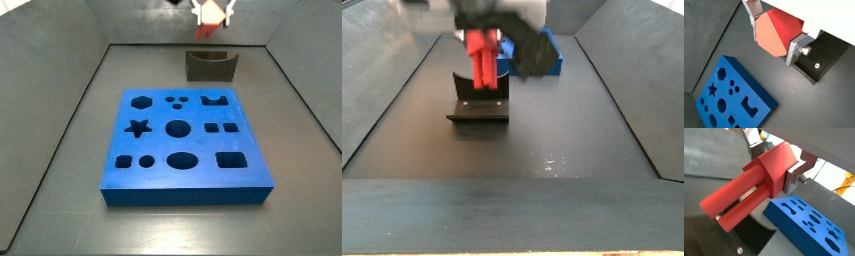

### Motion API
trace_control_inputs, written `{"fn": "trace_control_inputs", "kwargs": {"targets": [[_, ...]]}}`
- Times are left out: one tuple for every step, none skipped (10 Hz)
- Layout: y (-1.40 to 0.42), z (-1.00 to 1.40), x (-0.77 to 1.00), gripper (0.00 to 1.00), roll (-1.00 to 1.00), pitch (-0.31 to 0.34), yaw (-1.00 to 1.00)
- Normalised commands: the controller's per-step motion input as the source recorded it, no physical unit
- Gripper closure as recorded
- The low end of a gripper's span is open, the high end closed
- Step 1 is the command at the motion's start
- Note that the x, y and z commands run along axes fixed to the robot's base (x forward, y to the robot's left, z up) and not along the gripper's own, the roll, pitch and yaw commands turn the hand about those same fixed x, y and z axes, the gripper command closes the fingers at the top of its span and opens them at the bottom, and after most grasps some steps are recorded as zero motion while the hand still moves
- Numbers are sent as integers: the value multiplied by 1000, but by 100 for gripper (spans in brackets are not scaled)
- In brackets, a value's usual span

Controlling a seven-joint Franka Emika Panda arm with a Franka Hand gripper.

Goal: Pick up the 3 prong object. Move up. Rotate the 3 prong object. Place the 3 prong object on the fixture. Regrasp the 3 prong object. Move to above the board. Insert the 3 prong object.
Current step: Place the 3 prong object on the fixture.

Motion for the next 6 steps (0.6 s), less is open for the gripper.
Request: {"fn": "trace_control_inputs", "kwargs": {"targets": [[144, -1000, 192, 100, -466, 127, -220], [140, -1000, 196, 100, -311, 90, -219], [136, -1000, 198, 100, -210, 34, -207], [123, -863, 173, 100, -184, 6, -188], [108, -731, 153, 100, -178, -8, -171], [156, -631, 109, 100, -126, -37, -144]]}}
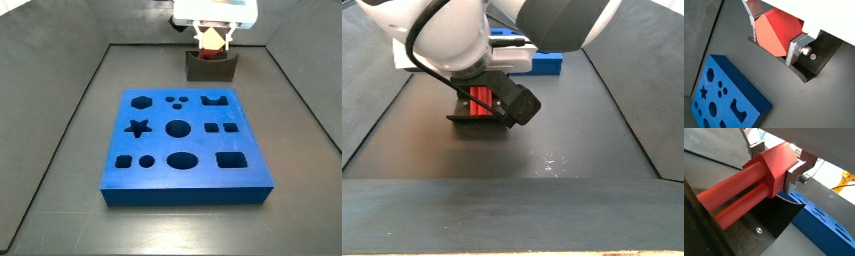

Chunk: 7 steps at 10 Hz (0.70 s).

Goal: Pick up the 3 prong object. Move up. Rotate the 3 prong object. Place the 3 prong object on the fixture. Regrasp the 3 prong object. Move to above the board. Insert the 3 prong object.
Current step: Place the 3 prong object on the fixture, then regrasp the 3 prong object.

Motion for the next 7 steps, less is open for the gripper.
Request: {"fn": "trace_control_inputs", "kwargs": {"targets": [[164, -617, 100, 100, -121, -45, -118], [165, -615, 100, 100, -120, -45, -96], [165, -616, 95, 100, -121, -44, -77], [165, -616, 90, 100, -121, -43, -63], [0, 0, 0, 0, 0, 0, 0], [0, 1000, 0, 0, -15, 104, 66], [5, 1000, -3, 0, -6, 104, 64]]}}
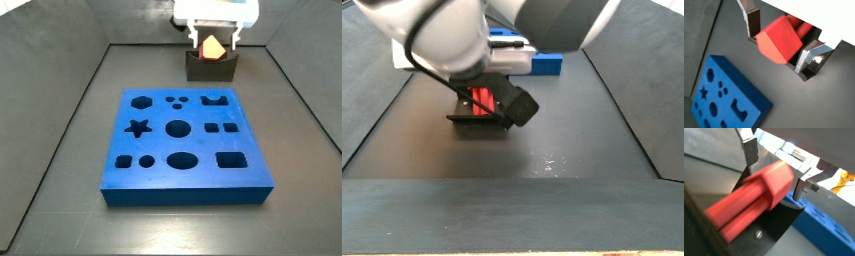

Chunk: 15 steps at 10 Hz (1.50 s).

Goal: Pick up the 3 prong object. Move up. Rotate the 3 prong object. Place the 3 prong object on the fixture. Regrasp the 3 prong object. Move to above the board. Insert the 3 prong object.
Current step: Regrasp the 3 prong object.

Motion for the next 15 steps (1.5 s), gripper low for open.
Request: {"fn": "trace_control_inputs", "kwargs": {"targets": [[8, 1000, -18, 0, 8, 113, 40], [7, 1000, -26, 0, 28, 119, 5], [10, 1000, -26, 0, 37, 124, -16], [12, 927, -27, 0, 43, 123, -36], [13, 754, -25, 0, 48, 116, -51], [11, 517, -19, 0, 45, 101, -66], [12, 341, -14, 0, 41, 88, -70], [14, 221, -10, 0, 38, 83, -72], [-757, 502, -82, 0, 1000, 47, 11], [-717, 441, -79, 0, 1000, 44, 12], [-596, 333, -90, 0, 1000, 34, 11], [-494, 215, -104, 0, 1000, 28, 11], [-235, 48, -77, 0, 1000, 20, 11], [-73, 11, -54, 0, 1000, 19, 11], [-27, 6, -35, 0, 1000, 19, 11]]}}
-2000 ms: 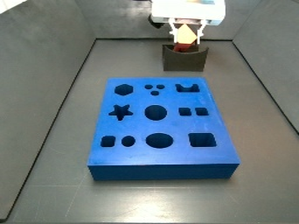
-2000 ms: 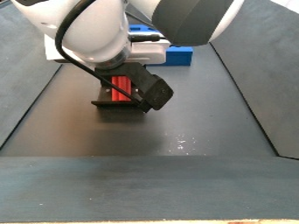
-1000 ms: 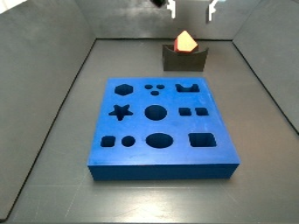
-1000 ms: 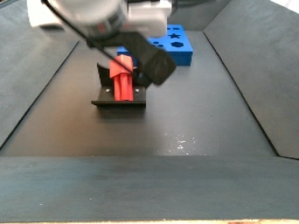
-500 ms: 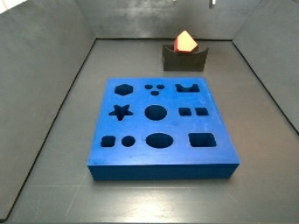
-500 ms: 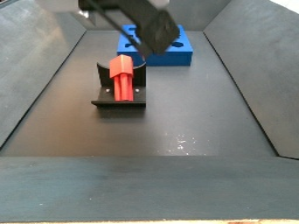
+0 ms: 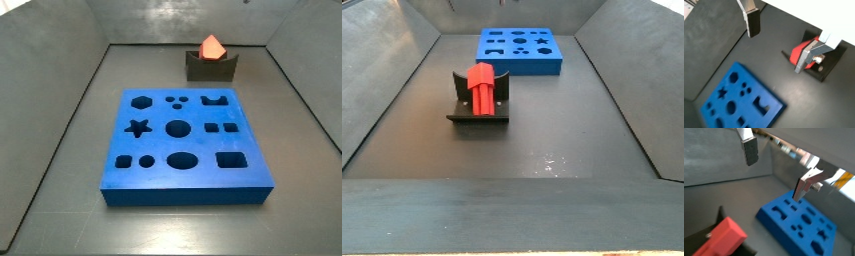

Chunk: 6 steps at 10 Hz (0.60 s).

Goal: Pick up the 3 prong object. Move up. Rotate the 3 prong object. Place the 3 prong object on the fixture. Regrasp the 3 prong object. Move to above the board. Insert the 3 prong object.
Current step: Regrasp the 3 prong object.

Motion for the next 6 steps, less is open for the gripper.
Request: {"fn": "trace_control_inputs", "kwargs": {"targets": [[-36, 7, -30, 0, 1000, 16, 11], [-34, 9, -36, 0, 1000, 11, 12], [-32, 10, -42, 0, 1000, 8, 12], [-30, 12, -44, 0, 1000, 1, 13], [-29, 5, -46, 0, 1000, -4, 14], [-25, 8, -44, 0, 1000, -11, 15]]}}
